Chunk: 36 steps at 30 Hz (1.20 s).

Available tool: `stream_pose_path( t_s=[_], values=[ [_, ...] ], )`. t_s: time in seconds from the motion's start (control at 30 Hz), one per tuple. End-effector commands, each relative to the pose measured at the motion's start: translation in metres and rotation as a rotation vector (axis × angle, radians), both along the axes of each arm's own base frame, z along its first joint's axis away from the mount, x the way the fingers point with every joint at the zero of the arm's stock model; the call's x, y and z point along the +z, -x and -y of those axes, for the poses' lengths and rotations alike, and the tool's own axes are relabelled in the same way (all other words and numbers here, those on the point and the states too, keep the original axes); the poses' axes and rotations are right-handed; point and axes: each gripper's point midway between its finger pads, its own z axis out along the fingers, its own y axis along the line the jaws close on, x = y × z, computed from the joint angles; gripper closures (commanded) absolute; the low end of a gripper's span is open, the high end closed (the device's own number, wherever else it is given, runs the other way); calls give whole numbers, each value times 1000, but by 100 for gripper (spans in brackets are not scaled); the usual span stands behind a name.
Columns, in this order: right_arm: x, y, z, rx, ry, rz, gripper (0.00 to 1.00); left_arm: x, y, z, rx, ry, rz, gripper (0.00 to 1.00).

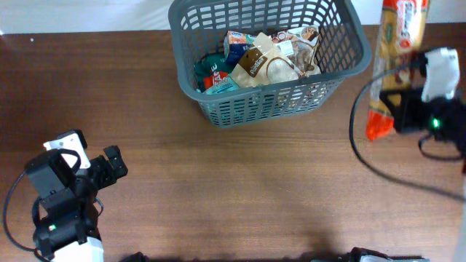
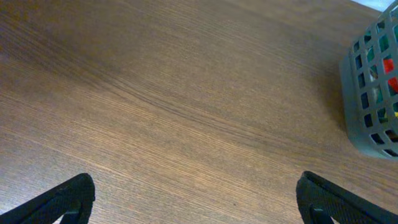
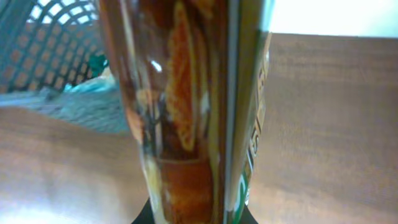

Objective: Pack container
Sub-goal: 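Carry the spaghetti pack left over the grey basket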

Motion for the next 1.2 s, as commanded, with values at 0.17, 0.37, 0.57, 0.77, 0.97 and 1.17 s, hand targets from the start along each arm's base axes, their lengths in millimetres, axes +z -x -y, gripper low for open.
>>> stream_pose_path(
  t_s=[0.17, 0.37, 0.57, 0.77, 0.97, 1.17],
  values=[
    [122, -32, -5, -21, 107, 423, 96, -3, 1, 4, -26, 3, -8, 1],
    [198, -38, -17, -56, 16, 632, 96, -3, 1, 5, -26, 5, -12, 1],
    [244, -51, -53, 54, -198, 767, 96, -3, 1, 5, -26, 4, -12, 1],
    [246, -79, -96, 144, -336, 771, 96, -3, 1, 5, -27, 5, -11, 1],
    [235, -102, -150, 280, -498, 706, 96, -3, 1, 5, -27, 4, -10, 1],
    [228, -123, -173, 227, -718, 599, 96, -3, 0, 5, -27, 4, -8, 1]
  ],
)
